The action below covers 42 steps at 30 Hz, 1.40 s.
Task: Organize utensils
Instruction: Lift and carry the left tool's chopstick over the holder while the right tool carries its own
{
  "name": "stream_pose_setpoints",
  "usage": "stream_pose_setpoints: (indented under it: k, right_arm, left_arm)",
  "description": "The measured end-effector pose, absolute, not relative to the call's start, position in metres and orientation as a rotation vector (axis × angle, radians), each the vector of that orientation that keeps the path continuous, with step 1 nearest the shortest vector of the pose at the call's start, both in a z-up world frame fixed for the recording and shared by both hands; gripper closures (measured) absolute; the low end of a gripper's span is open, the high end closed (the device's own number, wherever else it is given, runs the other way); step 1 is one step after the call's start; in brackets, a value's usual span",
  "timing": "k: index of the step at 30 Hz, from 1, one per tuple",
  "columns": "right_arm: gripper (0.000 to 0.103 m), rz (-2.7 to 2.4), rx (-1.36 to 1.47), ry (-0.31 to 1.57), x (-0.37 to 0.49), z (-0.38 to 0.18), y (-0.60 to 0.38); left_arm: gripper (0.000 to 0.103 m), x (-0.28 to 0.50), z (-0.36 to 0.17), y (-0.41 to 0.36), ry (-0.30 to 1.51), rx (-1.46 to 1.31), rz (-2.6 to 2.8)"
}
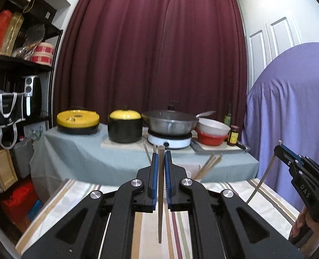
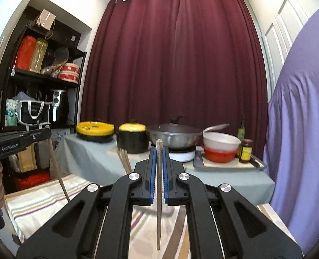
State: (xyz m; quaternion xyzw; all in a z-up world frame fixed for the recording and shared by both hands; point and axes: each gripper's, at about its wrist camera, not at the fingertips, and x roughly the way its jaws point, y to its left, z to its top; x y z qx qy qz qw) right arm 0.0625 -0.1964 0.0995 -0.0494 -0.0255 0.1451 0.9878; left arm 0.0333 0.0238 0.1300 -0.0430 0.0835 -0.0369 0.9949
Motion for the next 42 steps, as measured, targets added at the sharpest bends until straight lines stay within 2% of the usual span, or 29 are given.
stream_pose_setpoints:
  k: [14, 26, 32, 42]
  right_arm:
    - [0.097, 0.343, -0.093, -0.158, 0.124, 0.159, -0.179]
    - [0.097, 0.355, -0.1, -0.191, 0.184, 0.183, -0.166]
    - [0.097, 0.348, -0.103, -0.187, 0.215, 0.18, -0.166]
    - [0.097, 0.323, -0.104, -0.114, 0.27, 0.145, -0.166]
  left_arm:
    - [0.096, 0.094, 0.176, 0.028, 0.085, -0.091, -0.106]
    - [0.096, 0.161, 0.204, 0.016, 0.058, -0.088, -0.114]
    - [0.096, 0.194, 0.202, 0.015, 0.048, -0.084, -0.098]
    - [0.096, 0.242, 0.163, 0.016, 0.094, -0.095, -0.097]
